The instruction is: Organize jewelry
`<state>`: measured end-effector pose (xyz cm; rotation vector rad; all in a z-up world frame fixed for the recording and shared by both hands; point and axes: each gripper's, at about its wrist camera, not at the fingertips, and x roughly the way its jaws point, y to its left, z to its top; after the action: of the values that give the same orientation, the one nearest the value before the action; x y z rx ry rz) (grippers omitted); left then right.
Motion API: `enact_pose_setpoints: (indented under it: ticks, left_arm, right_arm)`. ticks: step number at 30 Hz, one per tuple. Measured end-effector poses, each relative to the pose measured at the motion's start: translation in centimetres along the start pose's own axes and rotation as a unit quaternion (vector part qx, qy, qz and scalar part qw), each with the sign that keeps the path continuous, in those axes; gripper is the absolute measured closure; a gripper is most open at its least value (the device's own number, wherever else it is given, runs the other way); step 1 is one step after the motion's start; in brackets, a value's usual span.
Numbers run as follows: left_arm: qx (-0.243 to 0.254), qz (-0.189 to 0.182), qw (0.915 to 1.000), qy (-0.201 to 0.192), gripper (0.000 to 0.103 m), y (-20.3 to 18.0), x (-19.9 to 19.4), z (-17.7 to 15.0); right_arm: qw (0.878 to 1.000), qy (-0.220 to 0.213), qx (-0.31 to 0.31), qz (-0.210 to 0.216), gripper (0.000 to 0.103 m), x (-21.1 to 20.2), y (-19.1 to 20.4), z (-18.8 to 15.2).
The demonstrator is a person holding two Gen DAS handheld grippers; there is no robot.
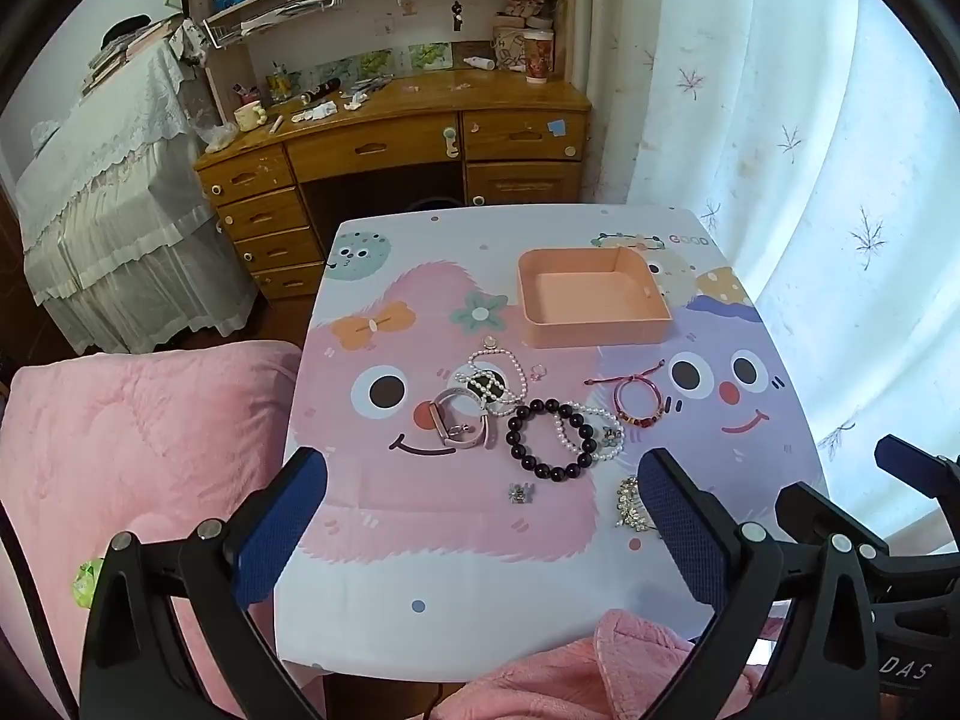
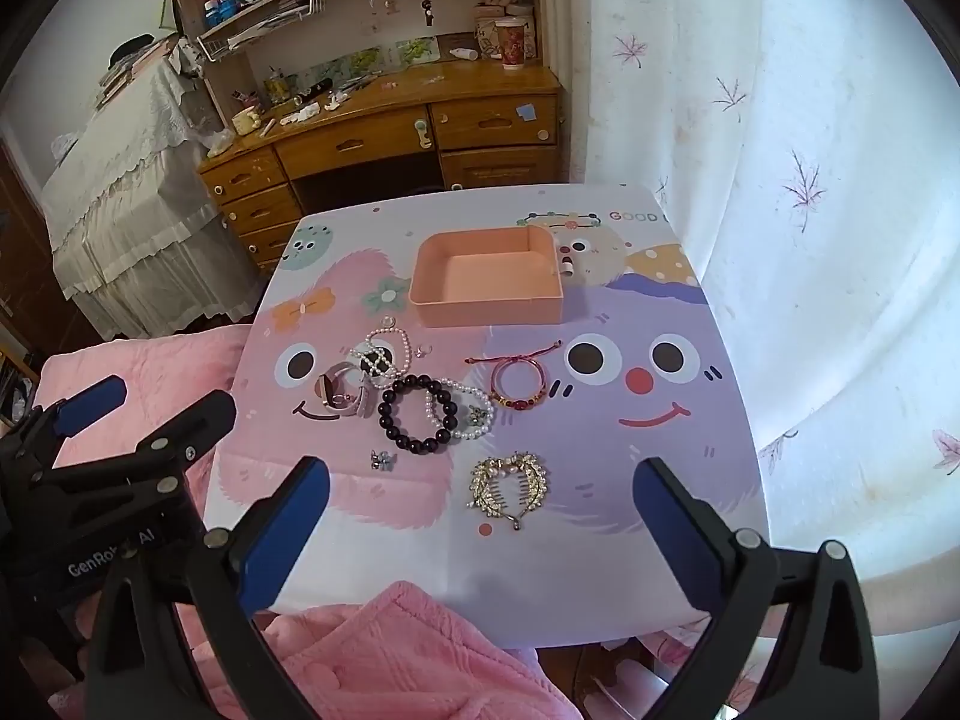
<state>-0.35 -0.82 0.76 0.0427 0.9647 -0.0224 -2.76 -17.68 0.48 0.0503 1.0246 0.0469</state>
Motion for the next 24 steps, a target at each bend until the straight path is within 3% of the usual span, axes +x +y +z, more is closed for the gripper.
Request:
enact_pose_setpoints:
  ticks: [24]
  left_arm:
    - [0.011, -0.010, 0.9999, -0.002, 0.001, -0.38, 0.17, 0.06]
  right_arm:
    - [1.000, -0.001, 0.013, -0.006, 0.001, -0.28, -0.77, -0.30]
